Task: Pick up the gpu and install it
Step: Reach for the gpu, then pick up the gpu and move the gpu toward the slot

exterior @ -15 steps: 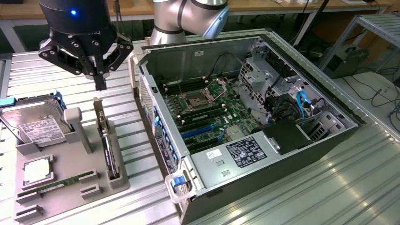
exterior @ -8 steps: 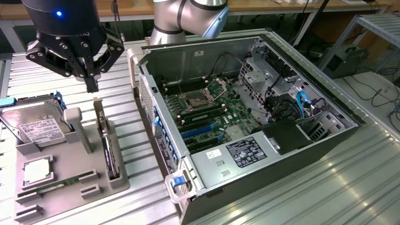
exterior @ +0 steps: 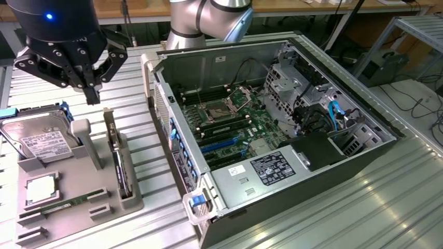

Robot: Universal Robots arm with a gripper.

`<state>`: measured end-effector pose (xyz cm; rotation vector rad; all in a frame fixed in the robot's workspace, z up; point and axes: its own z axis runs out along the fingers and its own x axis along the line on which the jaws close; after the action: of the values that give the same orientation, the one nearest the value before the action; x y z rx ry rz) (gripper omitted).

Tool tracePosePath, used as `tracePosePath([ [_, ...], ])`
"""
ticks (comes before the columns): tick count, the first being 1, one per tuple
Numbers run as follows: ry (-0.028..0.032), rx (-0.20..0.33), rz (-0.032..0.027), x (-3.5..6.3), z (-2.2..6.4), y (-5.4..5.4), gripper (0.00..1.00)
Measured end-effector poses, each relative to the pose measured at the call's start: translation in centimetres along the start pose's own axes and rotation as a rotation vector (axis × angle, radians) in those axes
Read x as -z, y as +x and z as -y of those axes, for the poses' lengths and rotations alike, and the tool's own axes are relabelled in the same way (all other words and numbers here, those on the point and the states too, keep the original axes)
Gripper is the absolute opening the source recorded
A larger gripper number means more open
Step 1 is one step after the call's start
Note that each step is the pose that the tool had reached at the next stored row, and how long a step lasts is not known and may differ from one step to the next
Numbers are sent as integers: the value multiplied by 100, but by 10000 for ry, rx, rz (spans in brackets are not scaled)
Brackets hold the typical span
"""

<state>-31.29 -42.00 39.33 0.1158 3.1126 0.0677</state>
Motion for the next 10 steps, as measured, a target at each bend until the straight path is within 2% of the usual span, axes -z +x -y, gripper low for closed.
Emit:
tracePosePath([
  [2,1,1,-1,2,7,34,11],
  [10,0,2,-1,2,8,36,11],
])
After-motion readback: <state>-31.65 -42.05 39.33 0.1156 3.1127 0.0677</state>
